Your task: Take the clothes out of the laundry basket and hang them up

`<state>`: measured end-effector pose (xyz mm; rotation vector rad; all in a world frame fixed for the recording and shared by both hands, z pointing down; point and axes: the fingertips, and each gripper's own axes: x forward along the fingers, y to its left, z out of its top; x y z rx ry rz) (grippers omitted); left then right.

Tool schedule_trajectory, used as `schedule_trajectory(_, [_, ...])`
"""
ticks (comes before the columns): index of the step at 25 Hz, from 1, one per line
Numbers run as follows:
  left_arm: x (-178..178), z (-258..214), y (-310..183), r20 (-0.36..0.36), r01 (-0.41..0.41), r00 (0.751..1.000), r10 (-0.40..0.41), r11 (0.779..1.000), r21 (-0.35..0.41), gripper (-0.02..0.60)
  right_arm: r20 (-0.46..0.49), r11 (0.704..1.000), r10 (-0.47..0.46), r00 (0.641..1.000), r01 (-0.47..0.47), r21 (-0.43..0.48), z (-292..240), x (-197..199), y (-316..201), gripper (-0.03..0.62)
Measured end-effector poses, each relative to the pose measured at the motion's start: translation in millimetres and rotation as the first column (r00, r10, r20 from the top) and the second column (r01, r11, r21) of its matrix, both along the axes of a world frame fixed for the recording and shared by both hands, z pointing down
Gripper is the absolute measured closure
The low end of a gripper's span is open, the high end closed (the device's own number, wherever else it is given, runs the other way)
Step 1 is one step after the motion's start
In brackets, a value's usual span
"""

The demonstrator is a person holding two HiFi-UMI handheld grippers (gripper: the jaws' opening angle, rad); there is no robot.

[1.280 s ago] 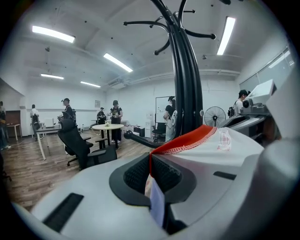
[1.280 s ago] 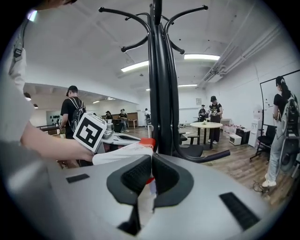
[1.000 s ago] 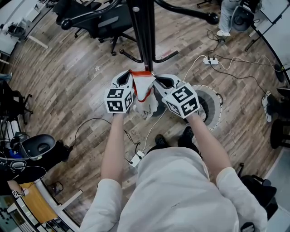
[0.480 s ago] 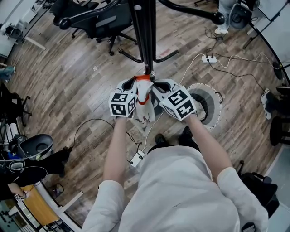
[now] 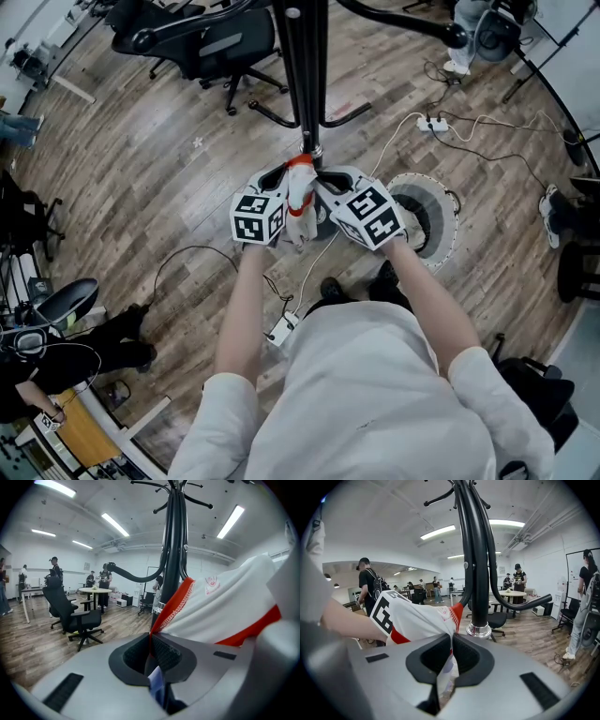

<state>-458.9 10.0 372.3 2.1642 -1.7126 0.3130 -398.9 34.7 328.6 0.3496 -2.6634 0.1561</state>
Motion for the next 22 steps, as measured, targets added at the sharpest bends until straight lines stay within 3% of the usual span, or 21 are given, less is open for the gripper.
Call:
schedule_trajectory(7, [-0.5,-7.7,6.7,-0.015,0.002,1.0,-0.001,1.0,0.031,0.552,0.009,1.0,0.002,1.0,-0.002,0.023,-9.1,3.0,1.0,0.526])
schedule_trajectory(10, [-2.2,-9.7,11.0,-0.011,0.008,1.0,-0.008,0.999,0.031,0.464,0.004,1.0,0.001,1.0,-0.001,0.027,-10.0,3.8,2.7,0.516])
schedule_trajectory(14, [-6.1,-11.5,18.3,-0.003,0.02,1.0,-0.02,0.999,0.034,0.448,0.0,1.0,-0.002,1.0,0.002,0.031,-11.2,5.0,5.5,0.511])
schedule_trajectory(22, [-11.2,-28.1,40.2,-0.008,0.039,0.999,-0.038,0.992,0.116,0.44,-0.002,0.999,0.004,1.0,-0.004,0.034,-11.6,9.7,15.4,0.507])
